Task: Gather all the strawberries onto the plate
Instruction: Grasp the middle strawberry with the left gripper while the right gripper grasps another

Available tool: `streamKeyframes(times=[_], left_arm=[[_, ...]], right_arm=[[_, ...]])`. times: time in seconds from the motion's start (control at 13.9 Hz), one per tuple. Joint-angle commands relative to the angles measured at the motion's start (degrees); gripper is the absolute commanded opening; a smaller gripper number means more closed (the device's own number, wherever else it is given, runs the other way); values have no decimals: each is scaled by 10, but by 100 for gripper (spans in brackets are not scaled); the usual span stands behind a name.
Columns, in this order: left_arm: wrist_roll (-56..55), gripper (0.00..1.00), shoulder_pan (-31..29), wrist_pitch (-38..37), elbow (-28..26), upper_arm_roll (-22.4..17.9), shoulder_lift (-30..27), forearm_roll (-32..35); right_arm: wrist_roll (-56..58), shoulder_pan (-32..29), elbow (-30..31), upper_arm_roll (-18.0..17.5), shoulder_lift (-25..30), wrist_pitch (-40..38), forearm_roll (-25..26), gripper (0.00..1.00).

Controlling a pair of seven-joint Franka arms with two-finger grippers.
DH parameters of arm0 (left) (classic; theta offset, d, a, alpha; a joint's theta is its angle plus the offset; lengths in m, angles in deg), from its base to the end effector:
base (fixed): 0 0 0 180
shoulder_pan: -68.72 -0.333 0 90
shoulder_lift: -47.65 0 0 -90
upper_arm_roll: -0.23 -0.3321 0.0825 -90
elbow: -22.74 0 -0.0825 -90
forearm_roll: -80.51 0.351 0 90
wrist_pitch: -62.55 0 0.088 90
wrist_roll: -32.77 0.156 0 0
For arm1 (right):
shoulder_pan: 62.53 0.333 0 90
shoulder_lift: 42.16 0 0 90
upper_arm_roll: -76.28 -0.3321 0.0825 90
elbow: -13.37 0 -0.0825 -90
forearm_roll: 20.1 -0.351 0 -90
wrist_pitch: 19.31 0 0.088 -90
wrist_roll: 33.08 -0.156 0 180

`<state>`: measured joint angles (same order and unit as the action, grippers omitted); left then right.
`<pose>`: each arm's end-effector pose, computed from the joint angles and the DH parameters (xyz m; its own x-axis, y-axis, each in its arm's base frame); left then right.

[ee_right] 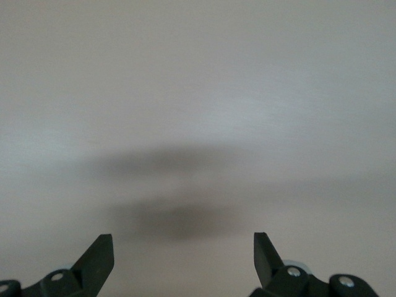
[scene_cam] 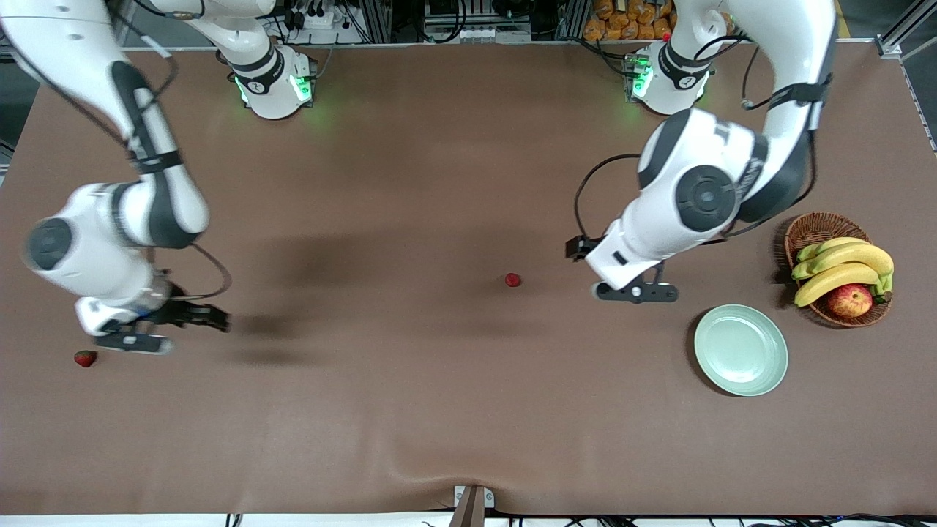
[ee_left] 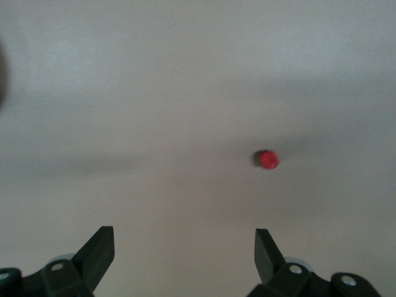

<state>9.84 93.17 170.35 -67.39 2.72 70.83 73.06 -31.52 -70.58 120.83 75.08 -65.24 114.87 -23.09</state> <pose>0.5600 -0.2989 0.3804 0.9892 -0.0276 -0.1439 -0.0152 -0.9961 0.0868 0.6200 -0.0725 0.2908 0.9894 -0.1303 0.0638 -0.1275 -0.9908 -0.0461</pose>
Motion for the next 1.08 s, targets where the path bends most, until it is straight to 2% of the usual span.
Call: streamKeyframes(times=[0.0,0.22,0.36,0.5,0.72,1.0], left_arm=[[-39,100,34,48,26,-5,48,-8],[-58,100,49,94,41,-5,91,-10],[-58,100,60,133,48,-5,121,-10],[-61,100,77,165,49,-5,143,-9],[-61,100,108,196,48,-6,165,-5],[-59,100,110,205,42,-7,181,5]], right_arm=[[69,-89,9,-14,3,-11,4,100],[92,-135,3,-10,-22,-12,13,100],[125,-176,-18,-9,-64,-12,47,100],[143,-186,-36,-8,-97,-12,61,100],[195,-209,-37,-6,-108,-18,65,100],[224,-225,-39,-6,-122,-30,69,100]])
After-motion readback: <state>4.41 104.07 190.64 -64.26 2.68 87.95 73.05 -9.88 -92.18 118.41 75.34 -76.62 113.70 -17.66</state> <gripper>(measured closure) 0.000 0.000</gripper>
